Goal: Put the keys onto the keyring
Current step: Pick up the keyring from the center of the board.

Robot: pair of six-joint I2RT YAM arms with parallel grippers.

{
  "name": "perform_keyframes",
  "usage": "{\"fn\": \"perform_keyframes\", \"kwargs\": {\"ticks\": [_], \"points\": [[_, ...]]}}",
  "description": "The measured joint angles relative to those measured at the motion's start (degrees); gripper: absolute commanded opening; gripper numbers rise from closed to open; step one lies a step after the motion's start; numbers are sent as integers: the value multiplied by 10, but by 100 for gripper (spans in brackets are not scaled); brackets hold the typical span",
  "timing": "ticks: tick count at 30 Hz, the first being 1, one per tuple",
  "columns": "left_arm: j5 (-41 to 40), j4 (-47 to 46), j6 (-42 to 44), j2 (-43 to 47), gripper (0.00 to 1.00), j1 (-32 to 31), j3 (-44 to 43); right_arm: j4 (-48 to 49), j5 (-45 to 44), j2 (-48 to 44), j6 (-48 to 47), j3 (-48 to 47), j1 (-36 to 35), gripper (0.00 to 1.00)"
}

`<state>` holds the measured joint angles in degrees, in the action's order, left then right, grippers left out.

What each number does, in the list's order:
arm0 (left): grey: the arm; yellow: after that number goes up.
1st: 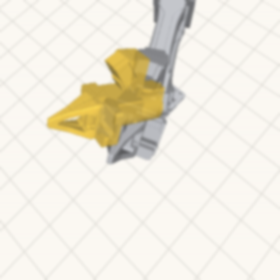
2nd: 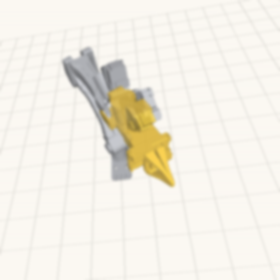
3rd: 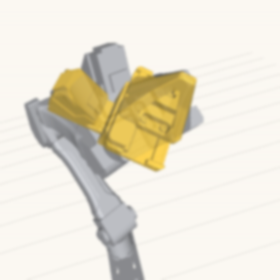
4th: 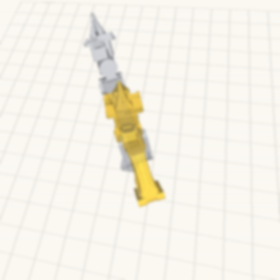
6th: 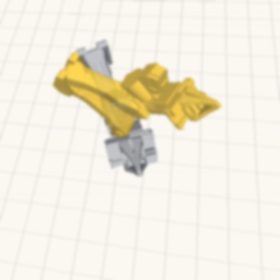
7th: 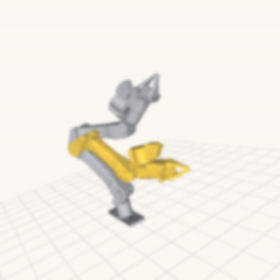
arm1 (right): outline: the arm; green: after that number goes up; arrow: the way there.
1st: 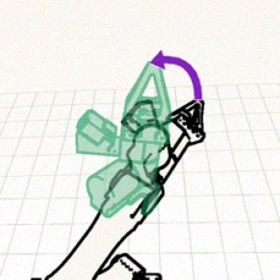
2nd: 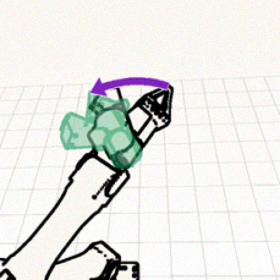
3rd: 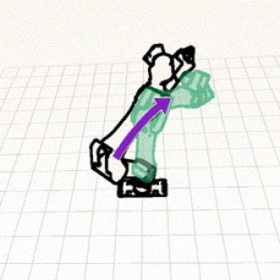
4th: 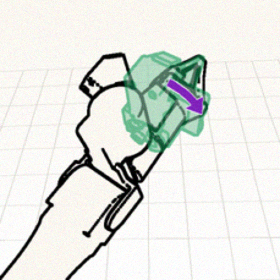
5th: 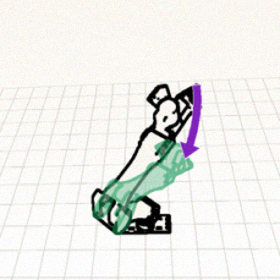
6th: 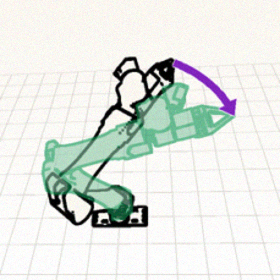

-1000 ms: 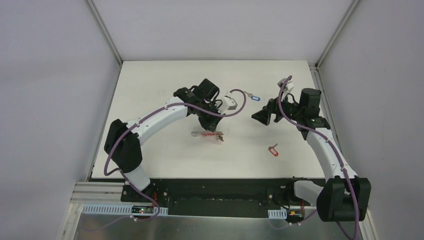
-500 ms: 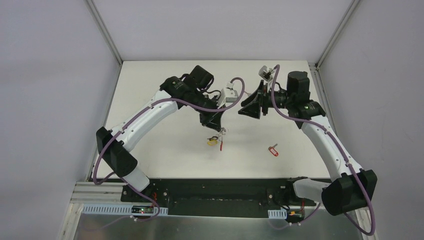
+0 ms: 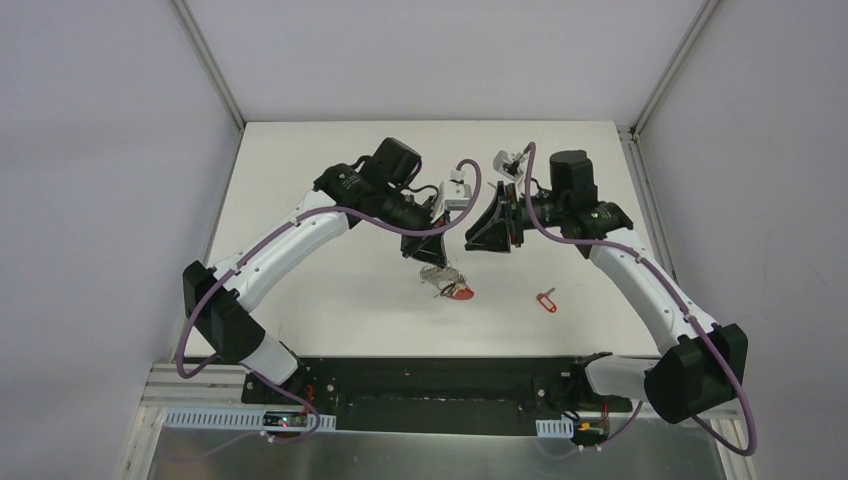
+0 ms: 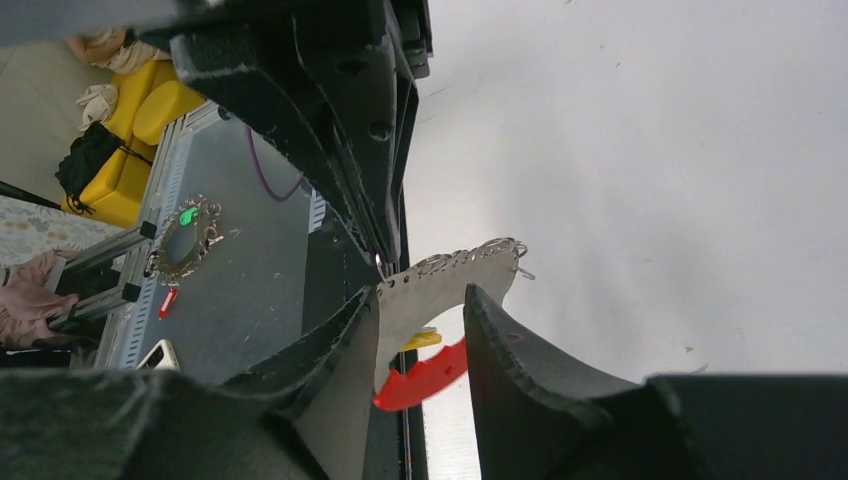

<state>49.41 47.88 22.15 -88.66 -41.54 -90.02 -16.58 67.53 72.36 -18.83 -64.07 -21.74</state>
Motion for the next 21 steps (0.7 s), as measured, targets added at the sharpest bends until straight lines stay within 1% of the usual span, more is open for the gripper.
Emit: {"fn": "perform_keyframes", "kwargs": {"ticks": [10, 14, 21], "points": [[10, -69, -13, 11, 0, 0, 23, -5, -1, -13, -34, 48, -26, 33], [6, -96, -31, 14, 0, 0, 34, -2, -10, -14, -39, 52, -35, 29], [6, -133, -52, 17, 0, 0, 61, 13, -19, -17, -37, 63, -40, 26]]}}
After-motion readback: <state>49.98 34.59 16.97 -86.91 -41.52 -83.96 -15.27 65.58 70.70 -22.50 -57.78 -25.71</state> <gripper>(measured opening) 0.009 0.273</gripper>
